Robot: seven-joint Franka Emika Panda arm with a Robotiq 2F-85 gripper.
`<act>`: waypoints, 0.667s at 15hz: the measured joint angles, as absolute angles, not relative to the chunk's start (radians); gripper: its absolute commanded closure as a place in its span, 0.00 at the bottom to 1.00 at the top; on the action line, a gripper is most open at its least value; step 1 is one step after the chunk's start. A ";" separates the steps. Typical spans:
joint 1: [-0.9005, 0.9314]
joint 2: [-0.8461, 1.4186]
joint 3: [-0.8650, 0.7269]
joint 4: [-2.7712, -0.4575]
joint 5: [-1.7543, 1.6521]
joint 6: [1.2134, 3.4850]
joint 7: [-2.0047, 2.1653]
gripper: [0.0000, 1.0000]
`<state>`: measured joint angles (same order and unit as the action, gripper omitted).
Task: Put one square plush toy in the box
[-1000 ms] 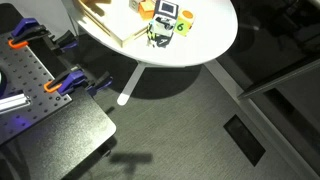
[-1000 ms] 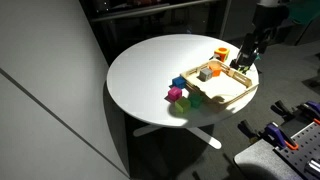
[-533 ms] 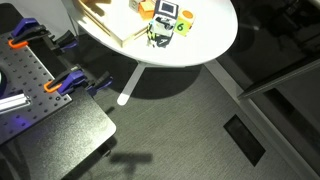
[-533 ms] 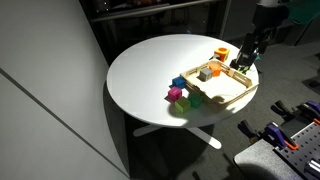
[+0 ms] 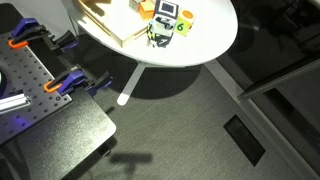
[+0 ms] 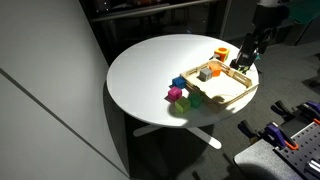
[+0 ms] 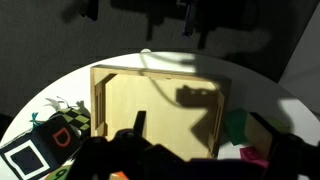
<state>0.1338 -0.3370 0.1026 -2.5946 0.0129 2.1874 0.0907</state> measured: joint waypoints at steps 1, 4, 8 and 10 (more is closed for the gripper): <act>0.134 -0.337 0.103 -2.595 0.013 2.187 0.091 0.00; 0.134 -0.337 0.103 -2.595 0.013 2.187 0.091 0.00; 0.133 -0.336 0.103 -2.595 0.013 2.187 0.091 0.00; 0.124 -0.334 0.102 -2.592 0.013 2.201 0.092 0.00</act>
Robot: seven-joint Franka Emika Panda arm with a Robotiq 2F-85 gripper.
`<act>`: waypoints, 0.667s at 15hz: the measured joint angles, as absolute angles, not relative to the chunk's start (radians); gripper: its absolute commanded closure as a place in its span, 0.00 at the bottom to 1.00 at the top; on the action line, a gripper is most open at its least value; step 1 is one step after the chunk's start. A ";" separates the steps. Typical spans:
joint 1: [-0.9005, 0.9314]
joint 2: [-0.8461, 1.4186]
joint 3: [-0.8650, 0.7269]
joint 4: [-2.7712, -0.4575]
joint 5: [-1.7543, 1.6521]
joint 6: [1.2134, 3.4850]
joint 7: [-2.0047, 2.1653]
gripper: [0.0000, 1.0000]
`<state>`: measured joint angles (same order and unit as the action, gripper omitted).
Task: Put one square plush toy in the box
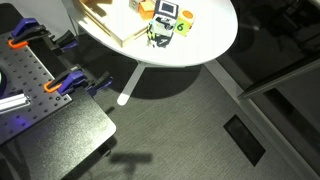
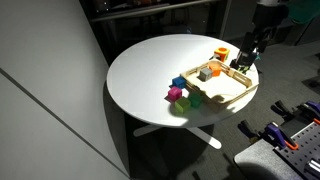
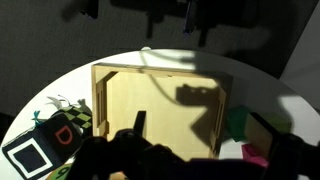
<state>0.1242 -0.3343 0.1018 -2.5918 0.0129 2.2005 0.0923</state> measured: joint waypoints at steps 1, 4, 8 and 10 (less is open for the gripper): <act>0.116 -0.332 0.100 -2.588 0.013 2.210 0.092 0.00; 0.086 -0.313 0.091 -2.567 0.012 2.247 0.093 0.00; 0.040 -0.262 0.074 -2.526 0.011 2.276 0.103 0.00; 0.014 -0.233 0.060 -2.506 0.008 2.274 0.123 0.00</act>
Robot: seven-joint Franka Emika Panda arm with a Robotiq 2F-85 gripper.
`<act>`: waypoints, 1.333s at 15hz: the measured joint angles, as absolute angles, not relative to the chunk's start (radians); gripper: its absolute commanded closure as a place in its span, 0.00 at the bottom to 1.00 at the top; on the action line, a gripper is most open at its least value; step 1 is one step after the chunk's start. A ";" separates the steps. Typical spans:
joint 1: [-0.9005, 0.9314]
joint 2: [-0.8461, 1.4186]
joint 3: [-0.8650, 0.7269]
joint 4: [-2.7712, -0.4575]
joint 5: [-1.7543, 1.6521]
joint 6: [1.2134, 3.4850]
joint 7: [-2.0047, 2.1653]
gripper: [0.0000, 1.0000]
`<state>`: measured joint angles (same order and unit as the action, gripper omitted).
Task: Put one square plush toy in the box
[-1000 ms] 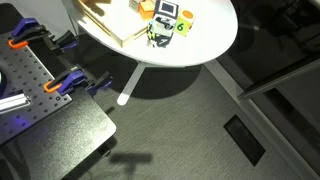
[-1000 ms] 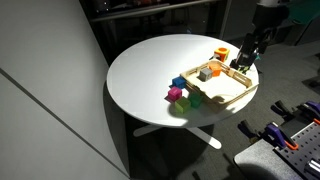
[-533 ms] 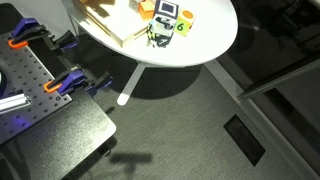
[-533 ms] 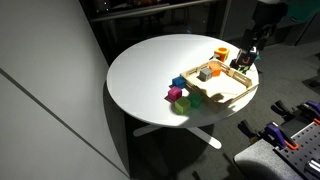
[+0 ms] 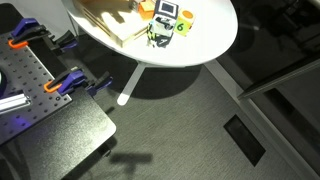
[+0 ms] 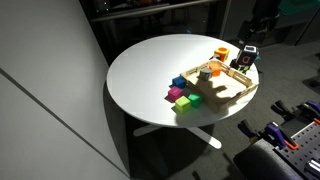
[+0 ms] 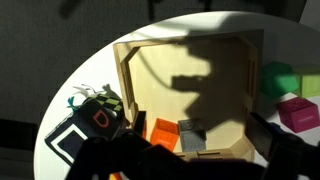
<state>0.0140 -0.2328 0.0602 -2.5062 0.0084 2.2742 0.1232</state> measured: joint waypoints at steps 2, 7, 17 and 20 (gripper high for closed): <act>-0.011 -0.204 0.043 -2.490 0.007 2.267 0.142 0.00; -0.066 -0.152 -0.017 -2.459 0.007 2.215 0.156 0.00; -0.145 -0.092 -0.109 -2.441 -0.011 2.309 0.191 0.00; -0.157 -0.059 -0.124 -2.427 -0.022 2.354 0.200 0.00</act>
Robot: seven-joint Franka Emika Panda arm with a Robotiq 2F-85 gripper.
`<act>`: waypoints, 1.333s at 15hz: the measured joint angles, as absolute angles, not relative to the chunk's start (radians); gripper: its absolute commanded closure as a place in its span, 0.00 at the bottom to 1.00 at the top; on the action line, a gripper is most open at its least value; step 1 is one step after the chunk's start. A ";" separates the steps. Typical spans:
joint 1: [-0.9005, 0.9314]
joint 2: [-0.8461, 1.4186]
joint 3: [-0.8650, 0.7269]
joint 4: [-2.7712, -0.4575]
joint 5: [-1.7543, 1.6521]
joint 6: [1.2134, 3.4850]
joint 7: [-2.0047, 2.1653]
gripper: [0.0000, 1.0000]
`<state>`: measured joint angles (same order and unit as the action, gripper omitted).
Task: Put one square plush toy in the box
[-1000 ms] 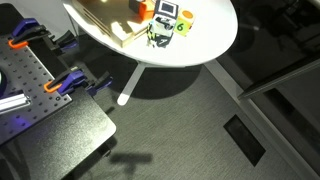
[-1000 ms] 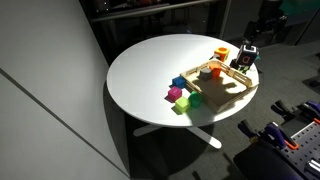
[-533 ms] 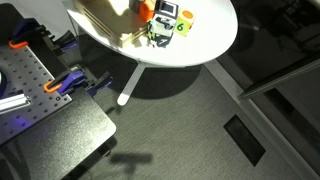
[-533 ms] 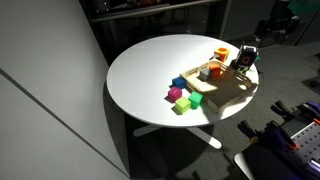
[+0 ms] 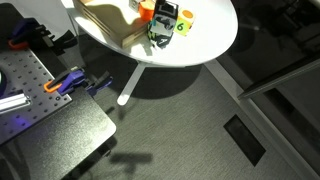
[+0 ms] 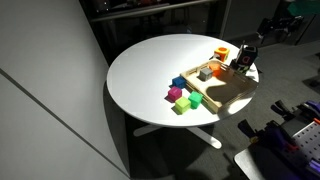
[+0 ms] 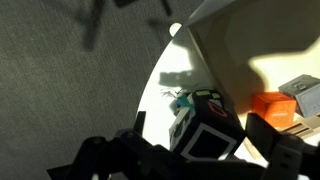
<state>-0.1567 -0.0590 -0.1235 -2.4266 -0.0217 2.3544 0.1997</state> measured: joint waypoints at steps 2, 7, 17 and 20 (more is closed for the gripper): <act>-0.162 -0.034 -0.134 -2.409 -0.051 2.373 0.218 0.00; -0.162 0.035 -0.156 -2.345 -0.109 2.386 0.280 0.00; -0.118 0.163 -0.158 -2.236 -0.110 2.333 0.481 0.00; -0.087 0.192 -0.158 -2.228 -0.110 2.335 0.520 0.00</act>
<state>-0.0867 0.1923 -0.1578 -2.2284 -0.1099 2.3352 0.5203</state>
